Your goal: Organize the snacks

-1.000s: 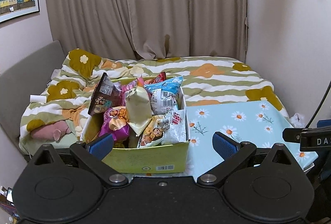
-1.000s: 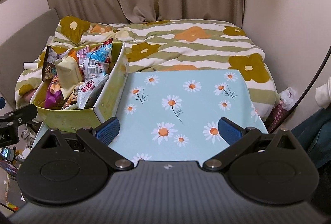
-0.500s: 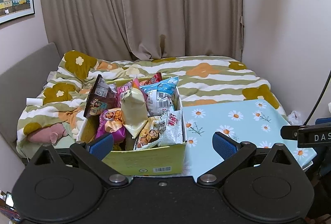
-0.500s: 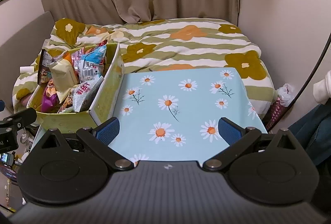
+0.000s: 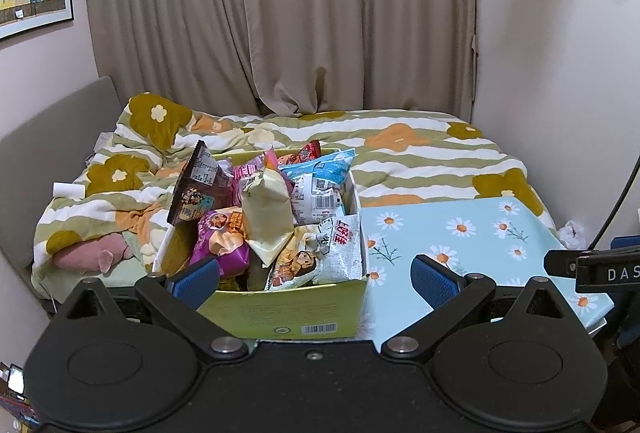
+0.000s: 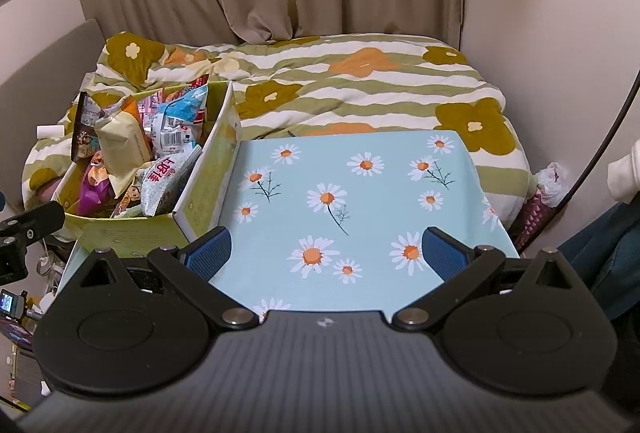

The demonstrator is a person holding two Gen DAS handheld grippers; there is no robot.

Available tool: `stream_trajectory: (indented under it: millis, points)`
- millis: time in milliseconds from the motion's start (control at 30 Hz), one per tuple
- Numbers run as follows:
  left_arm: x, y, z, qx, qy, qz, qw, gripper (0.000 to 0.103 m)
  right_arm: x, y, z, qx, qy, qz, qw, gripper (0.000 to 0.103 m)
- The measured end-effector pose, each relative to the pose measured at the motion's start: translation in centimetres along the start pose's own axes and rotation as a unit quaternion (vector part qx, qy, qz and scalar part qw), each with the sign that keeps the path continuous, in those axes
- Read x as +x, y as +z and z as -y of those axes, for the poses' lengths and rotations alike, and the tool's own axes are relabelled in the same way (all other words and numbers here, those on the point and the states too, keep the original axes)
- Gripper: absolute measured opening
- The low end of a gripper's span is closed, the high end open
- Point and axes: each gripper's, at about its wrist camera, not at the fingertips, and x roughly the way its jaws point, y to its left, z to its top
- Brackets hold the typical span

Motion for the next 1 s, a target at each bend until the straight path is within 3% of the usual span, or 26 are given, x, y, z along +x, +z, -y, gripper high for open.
stream_trajectory:
  millis: [867, 1000]
  points:
    - [0.1, 0.1, -0.9, -0.005, 0.010, 0.000, 0.9999, 0.103, 0.3, 0.1, -0.4, -0.001, 0.003, -0.001, 1.000, 0.103]
    - [0.0, 0.0, -1.1, -0.013, -0.004, -0.002, 0.9999, 0.103, 0.3, 0.2, -0.3, -0.001, 0.004, -0.002, 1.000, 0.103]
